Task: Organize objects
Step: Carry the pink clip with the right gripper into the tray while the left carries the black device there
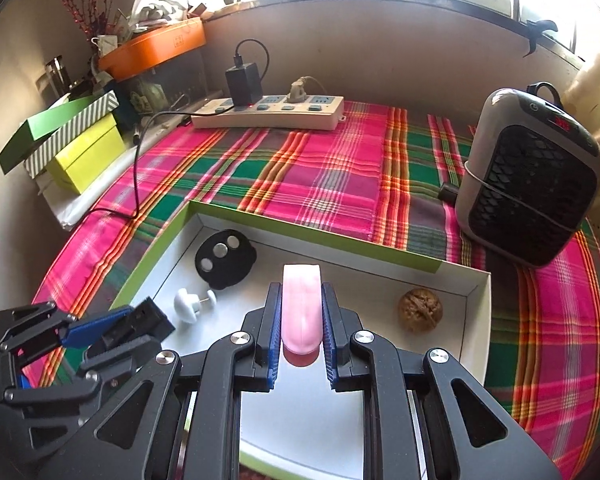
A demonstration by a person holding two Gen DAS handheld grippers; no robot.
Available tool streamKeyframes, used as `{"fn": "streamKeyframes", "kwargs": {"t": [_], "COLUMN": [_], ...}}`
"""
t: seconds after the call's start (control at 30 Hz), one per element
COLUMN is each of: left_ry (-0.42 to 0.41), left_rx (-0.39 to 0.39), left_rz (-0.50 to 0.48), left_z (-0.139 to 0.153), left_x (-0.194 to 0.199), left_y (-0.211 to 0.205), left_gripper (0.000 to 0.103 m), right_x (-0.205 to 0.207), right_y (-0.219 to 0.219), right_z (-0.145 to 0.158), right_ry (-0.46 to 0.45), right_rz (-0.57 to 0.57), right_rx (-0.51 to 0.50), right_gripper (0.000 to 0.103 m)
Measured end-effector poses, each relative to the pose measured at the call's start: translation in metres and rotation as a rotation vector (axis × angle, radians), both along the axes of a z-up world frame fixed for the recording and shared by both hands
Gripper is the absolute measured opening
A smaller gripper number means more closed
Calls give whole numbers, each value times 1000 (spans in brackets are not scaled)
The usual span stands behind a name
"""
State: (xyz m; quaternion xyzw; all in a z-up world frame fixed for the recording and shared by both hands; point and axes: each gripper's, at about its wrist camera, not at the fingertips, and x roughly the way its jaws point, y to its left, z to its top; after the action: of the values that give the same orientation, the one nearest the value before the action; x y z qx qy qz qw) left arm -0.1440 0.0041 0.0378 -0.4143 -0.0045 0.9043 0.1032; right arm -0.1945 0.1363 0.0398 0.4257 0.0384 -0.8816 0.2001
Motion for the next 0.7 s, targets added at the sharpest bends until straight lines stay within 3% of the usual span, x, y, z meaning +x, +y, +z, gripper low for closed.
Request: {"fn": "streamKeyframes", "kwargs": {"t": [0.7], "left_ry": [-34], "left_rx": [-14], "left_rz": [9], "left_z": [-18], "left_x": [-18], "left_y": [2], "left_gripper": [25], "right_x": [-22], "right_y": [-17], "right_z": [-14], "right_ry": [-46], "right_rz": [40], "right_rx": [28], "right_gripper": [19]}}
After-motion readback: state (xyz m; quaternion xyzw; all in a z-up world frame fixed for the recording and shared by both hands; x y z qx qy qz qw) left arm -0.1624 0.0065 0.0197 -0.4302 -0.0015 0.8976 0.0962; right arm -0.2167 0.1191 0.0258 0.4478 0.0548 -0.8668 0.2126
